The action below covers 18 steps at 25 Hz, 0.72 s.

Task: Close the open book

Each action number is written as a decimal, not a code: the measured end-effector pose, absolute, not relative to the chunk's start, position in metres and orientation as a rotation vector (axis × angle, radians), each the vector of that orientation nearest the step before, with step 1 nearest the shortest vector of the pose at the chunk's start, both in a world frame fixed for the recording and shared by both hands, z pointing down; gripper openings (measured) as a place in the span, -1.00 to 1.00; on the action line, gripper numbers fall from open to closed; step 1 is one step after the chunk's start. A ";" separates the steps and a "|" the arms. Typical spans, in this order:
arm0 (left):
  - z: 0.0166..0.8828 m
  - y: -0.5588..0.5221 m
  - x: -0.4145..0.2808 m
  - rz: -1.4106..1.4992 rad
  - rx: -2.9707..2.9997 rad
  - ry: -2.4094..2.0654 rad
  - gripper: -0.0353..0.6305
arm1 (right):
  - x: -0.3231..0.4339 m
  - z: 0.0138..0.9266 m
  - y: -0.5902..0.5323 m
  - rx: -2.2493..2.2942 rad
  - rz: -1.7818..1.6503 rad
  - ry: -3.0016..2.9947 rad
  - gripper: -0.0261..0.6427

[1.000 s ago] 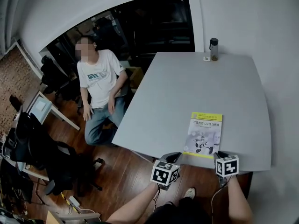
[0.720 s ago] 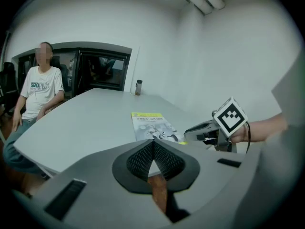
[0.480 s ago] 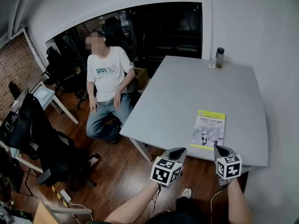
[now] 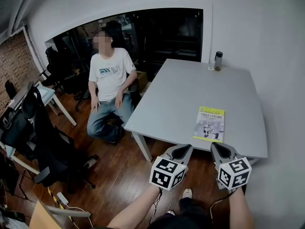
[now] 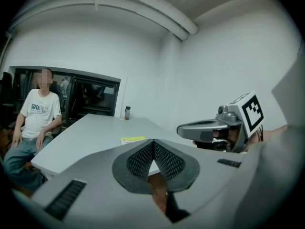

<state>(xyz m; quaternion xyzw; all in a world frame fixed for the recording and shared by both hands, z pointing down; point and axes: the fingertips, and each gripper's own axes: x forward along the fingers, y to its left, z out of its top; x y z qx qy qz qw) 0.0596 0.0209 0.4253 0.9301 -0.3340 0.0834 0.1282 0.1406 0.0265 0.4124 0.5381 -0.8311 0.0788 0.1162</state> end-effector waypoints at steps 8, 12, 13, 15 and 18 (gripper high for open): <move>0.395 0.054 0.055 0.173 2.741 -0.985 -0.88 | 0.116 0.370 0.066 1.591 0.214 -2.580 -0.91; 0.384 0.062 0.057 0.149 2.754 -0.994 -0.88 | 0.112 0.360 0.074 1.572 0.189 -2.623 -0.91; 0.382 0.063 0.058 0.148 2.758 -0.993 -0.88 | 0.113 0.358 0.074 1.572 0.186 -2.627 -0.91; 0.379 0.066 0.058 0.148 2.765 -0.991 -0.88 | 0.114 0.356 0.075 1.577 0.186 -2.634 -0.91; 0.376 0.069 0.055 0.149 2.774 -0.997 -0.88 | 0.112 0.355 0.076 1.581 0.185 -2.644 -0.91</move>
